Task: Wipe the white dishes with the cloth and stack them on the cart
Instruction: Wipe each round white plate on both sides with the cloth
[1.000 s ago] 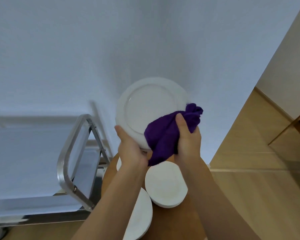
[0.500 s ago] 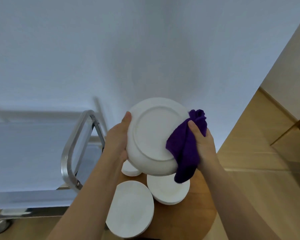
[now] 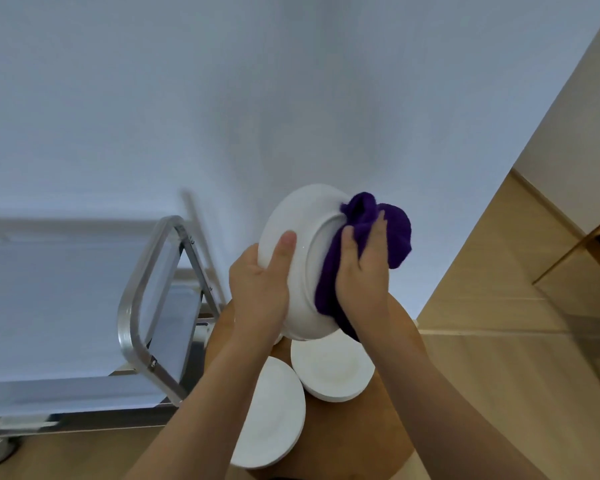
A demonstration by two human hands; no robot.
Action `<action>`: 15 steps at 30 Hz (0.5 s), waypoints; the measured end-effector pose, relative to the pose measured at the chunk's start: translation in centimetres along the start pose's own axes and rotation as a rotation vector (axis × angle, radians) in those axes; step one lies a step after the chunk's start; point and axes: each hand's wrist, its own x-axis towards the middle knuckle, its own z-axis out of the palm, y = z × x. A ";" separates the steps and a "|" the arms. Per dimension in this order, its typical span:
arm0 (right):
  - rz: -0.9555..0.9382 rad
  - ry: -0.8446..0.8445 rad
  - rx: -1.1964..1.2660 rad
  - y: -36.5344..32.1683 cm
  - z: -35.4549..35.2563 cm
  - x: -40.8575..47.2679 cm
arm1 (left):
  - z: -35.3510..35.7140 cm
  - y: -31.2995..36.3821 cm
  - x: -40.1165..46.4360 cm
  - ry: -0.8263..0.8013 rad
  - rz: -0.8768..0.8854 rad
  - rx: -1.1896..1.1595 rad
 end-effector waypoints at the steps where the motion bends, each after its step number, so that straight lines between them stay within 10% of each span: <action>1: 0.008 -0.028 0.000 -0.3 0.6 -0.2 | 0.1 0.3 0.0 0.014 0.007 0.007; 15: -0.423 -0.459 -0.250 4.9 -0.9 -6.5 | -2.5 -0.8 3.0 0.117 -0.099 -0.073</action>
